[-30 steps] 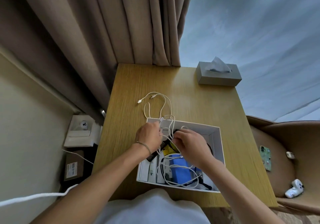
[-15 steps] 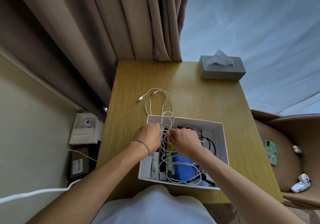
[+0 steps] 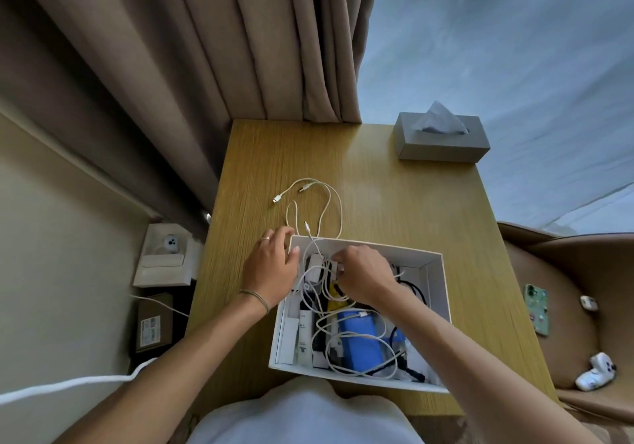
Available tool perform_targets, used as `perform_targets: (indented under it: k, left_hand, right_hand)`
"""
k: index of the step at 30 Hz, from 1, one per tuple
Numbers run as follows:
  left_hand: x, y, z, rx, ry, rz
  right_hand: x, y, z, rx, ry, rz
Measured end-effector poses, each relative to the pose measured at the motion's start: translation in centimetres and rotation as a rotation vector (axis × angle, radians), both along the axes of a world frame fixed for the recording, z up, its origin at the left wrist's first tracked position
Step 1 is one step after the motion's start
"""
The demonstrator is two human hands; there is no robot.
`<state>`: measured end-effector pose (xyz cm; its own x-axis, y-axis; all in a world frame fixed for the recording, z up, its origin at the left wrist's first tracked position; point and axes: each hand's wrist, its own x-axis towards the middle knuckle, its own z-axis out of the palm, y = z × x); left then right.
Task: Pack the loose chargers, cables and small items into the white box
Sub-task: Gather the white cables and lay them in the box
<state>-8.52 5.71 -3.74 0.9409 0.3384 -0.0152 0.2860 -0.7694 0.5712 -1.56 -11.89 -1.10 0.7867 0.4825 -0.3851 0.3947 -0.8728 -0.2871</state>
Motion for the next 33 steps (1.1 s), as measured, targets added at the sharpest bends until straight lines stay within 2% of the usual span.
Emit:
perform_targets:
  k: [3, 7, 16, 20, 24, 29, 33]
  left_hand:
    - [0.5, 0.3, -0.7, -0.222, 0.019, 0.113]
    - [2.3, 1.3, -0.8, -0.331, 0.073, 0.221]
    - [9.0, 3.8, -2.3, -0.371, 0.311, 0.267]
    - [10.6, 4.3, -3.3, -0.37, 0.373, 0.278]
    - [11.7, 4.5, -4.2, -0.406, 0.378, 0.255]
    - [11.5, 4.1, -4.7, -0.566, 0.334, 0.247]
    - [11.4, 4.4, -3.8, -0.553, 0.253, 0.222]
  right_hand:
    - [2.4, -0.5, 2.9, 0.179, -0.008, -0.006]
    - [7.4, 0.7, 4.0, 0.301, -0.018, -0.166]
    - [16.0, 5.4, -3.4, 0.12, -0.016, -0.283]
    - [17.8, 7.0, -6.4, 0.027, -0.03, -0.265]
    - [19.2, 8.2, -8.5, -0.033, -0.035, -0.243]
    - [20.3, 9.9, -10.1, -0.04, -0.015, -0.228]
    - [20.9, 10.6, -10.0, 0.005, 0.006, -0.182]
